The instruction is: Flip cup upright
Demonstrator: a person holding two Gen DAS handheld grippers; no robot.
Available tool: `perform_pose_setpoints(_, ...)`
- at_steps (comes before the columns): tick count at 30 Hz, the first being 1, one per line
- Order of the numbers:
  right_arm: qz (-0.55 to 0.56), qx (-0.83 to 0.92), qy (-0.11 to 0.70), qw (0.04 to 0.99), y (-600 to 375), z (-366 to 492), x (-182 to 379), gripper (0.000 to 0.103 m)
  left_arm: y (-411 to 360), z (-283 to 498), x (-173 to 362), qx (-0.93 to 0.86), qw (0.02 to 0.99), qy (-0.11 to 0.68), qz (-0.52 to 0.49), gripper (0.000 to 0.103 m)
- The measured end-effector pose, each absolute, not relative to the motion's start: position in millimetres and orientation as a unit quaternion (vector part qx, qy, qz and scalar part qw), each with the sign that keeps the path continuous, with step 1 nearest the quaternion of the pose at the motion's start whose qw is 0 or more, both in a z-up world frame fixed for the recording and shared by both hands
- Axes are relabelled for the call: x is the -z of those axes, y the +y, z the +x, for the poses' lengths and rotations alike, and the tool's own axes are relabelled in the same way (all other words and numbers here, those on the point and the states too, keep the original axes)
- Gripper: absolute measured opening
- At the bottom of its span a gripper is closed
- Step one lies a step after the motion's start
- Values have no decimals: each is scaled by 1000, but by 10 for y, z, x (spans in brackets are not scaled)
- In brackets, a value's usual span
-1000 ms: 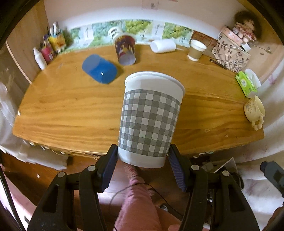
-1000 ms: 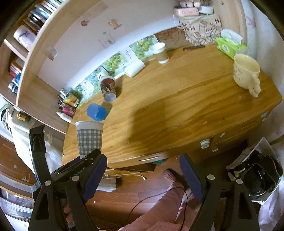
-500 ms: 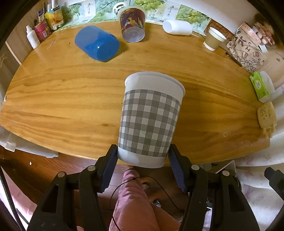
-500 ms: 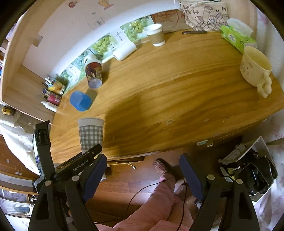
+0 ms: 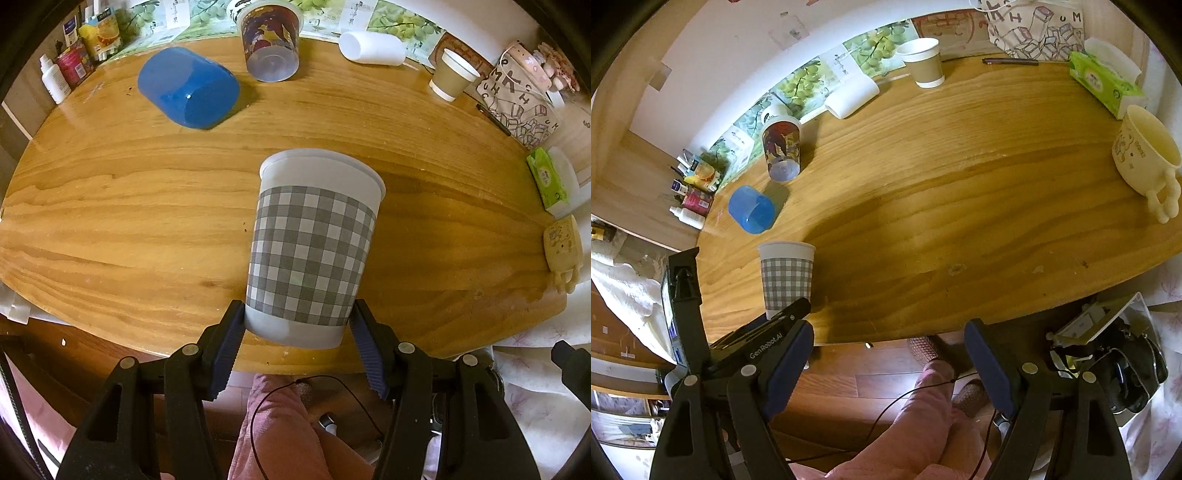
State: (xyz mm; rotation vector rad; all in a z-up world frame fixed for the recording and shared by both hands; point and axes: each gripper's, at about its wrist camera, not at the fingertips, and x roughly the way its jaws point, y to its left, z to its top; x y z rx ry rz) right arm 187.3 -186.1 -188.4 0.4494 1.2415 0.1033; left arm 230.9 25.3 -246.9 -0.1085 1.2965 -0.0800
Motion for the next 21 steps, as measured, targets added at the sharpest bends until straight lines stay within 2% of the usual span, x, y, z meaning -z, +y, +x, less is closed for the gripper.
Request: perform_pose_setpoints(21, 211, -51, 591, 777, -1826, 1910, 1962, 84, 113, 2330, 2538, 44, 797, 602, -27, 63)
